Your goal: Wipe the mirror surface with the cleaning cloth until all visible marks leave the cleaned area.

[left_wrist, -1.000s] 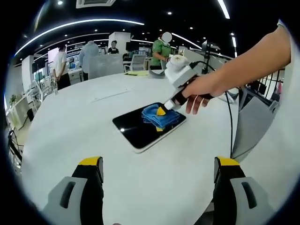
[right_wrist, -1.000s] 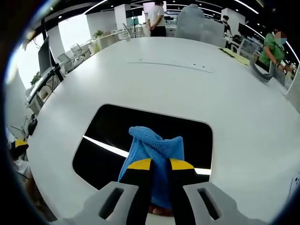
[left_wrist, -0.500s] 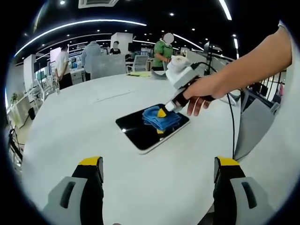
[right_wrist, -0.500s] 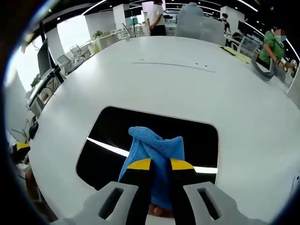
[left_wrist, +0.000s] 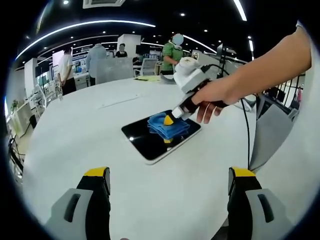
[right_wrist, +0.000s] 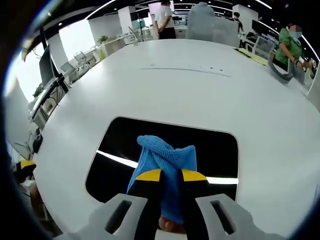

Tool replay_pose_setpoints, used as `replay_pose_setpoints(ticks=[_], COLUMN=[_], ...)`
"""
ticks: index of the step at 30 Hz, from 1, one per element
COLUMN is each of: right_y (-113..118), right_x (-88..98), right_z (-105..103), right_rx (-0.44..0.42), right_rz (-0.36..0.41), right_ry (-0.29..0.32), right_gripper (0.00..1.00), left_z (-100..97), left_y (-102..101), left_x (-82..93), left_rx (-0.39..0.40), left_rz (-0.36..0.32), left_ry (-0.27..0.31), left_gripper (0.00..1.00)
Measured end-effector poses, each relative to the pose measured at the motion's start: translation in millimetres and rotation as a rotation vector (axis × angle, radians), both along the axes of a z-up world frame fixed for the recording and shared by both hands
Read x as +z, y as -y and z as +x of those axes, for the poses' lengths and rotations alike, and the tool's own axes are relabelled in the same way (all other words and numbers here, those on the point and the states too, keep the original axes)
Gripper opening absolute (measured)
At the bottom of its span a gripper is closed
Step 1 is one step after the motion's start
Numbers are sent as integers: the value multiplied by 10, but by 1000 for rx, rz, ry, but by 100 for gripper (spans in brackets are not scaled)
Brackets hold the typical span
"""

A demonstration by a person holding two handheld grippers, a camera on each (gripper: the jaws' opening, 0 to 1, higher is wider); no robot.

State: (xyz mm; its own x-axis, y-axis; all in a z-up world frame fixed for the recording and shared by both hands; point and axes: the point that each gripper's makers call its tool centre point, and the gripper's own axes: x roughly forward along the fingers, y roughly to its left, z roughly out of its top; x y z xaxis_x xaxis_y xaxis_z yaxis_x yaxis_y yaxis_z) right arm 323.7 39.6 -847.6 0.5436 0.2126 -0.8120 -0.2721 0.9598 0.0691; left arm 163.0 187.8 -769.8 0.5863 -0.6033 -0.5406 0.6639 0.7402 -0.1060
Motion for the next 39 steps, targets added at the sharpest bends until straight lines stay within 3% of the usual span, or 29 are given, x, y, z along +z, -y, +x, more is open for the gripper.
replay_pose_setpoints(ticks=[39], right_y=[-459], right_x=[-7], right_z=[24], right_rx=[35], right_rz=[34], right_ry=[-30], right_gripper=[9], left_z=[-121], left_y=[-159], left_x=[-60], left_rx=[49], left_rz=[-13], left_ry=[-7], left_gripper=[99])
